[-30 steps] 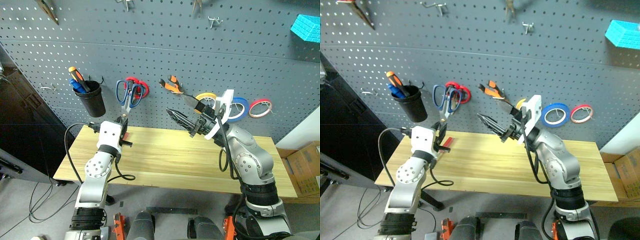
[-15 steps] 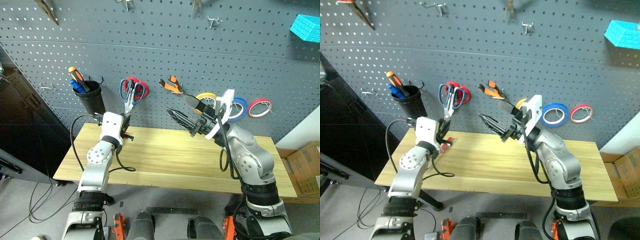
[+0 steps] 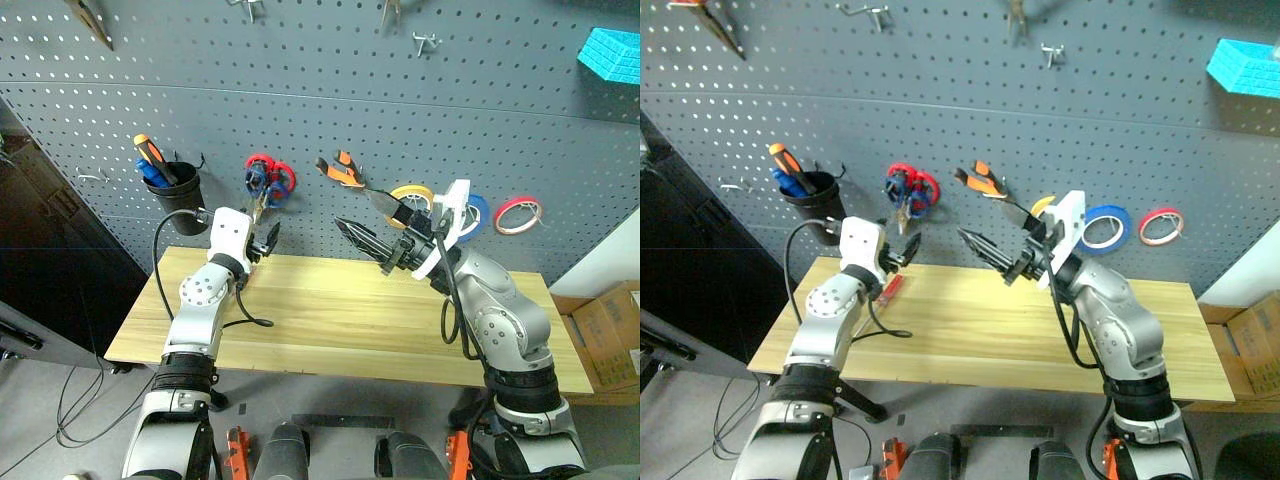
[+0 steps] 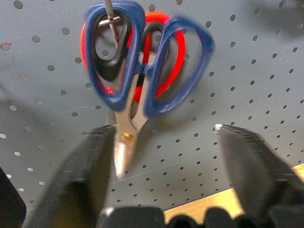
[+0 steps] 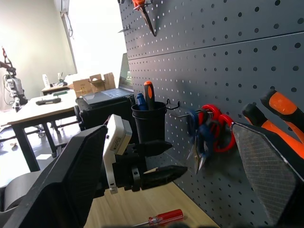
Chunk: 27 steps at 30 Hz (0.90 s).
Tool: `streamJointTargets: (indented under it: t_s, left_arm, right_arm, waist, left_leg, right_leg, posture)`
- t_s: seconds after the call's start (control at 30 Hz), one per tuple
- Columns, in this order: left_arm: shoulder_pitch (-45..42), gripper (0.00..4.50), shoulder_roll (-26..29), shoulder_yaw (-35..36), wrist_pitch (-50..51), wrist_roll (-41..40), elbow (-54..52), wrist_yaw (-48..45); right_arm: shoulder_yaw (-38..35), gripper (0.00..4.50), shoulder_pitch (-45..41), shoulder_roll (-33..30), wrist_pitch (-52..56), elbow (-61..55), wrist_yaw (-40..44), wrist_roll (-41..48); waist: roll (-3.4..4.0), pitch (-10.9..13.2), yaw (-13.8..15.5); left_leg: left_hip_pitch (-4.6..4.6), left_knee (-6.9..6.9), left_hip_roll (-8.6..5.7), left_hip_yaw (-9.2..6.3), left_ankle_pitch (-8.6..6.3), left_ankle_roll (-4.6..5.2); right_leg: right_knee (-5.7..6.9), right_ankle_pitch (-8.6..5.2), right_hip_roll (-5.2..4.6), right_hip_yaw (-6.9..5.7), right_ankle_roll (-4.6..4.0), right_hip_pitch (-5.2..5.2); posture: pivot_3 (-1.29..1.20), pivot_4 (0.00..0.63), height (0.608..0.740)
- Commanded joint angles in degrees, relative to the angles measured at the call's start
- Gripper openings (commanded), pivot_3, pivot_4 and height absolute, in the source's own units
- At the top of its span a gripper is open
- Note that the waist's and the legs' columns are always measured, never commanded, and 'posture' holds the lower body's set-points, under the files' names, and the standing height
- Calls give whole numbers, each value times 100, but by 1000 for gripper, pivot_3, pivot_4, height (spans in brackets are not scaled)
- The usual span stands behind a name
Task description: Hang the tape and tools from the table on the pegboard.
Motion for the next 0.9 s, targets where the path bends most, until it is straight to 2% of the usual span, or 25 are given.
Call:
streamJointTargets:
  t_s: [0.03, 0.17, 0.27, 0.4, 0.47, 0.63, 0.8, 0.9]
  left_arm:
    - [6, 4479, 9, 21, -117, -37, -140, 5]
    - [277, 4479, 25, 115, 143, -101, -386, 71]
    - [800, 4479, 29, 248, 505, -191, -858, 175]
    - [1757, 4479, 153, 350, 1108, -76, -1541, 327]
    - [1883, 4479, 252, 438, 1407, -64, -1605, 395]
    - [1345, 4479, 664, 563, 1881, -186, -861, 212]
    - [172, 4479, 1111, 377, 1834, -105, 778, -293]
    - [-472, 4479, 1287, 143, 1550, 88, 1875, -594]
  right_arm:
    - [-65, 4500, -15, -26, -78, -263, -22, 72]
    - [-30, 4500, 41, -45, -82, -286, -3, 43]
    - [145, 4500, 220, -210, -59, -339, 10, -196]
    - [1110, 4500, 629, -1084, 16, -302, 58, -1390]
    - [1401, 4500, 726, -1239, 1, -255, 95, -1618]
    - [1691, 4500, 395, -824, 158, 92, -77, -1844]
    - [1629, 4500, -184, -225, 296, 380, 112, -1557]
    - [1800, 4500, -521, -152, 305, 389, 372, -1613]
  waist:
    - [0, 0, -12]
    - [0, 0, -49]
    - [0, 0, -106]
    - [4, 5, -123]
    - [5, 21, -109]
    - [9, 167, -92]
    - [12, 340, -84]
    - [1, 467, -90]
  left_leg:
    - [0, 0, 0, 0, 0, 0]
    - [1, 0, 0, 0, 0, 0]
    - [1, -1, 0, 1, 0, 0]
    - [6, -7, 2, 8, -1, -1]
    - [10, -9, 3, 6, -1, -1]
    - [39, -6, 6, -16, -14, -21]
    - [38, -4, 2, -20, -22, -34]
    - [37, 2, 1, -18, 2, 4]
  right_leg:
    - [0, 0, 0, 0, 0, 0]
    - [1, 0, 0, 0, 0, 0]
    - [-1, 0, -1, 3, -1, 1]
    - [-1, -6, -4, 8, -6, -1]
    - [2, -32, -5, 5, -40, -2]
    - [40, -52, -10, -17, -31, -14]
    - [33, -50, -21, -23, -32, -16]
    - [35, -48, -21, -17, -32, -12]
  posture:
    - [70, 83, 740]
    - [71, 85, 740]
    - [71, 95, 740]
    - [82, 119, 740]
    - [93, 135, 740]
    - [107, 178, 740]
    - [87, 229, 740]
    - [50, 263, 740]
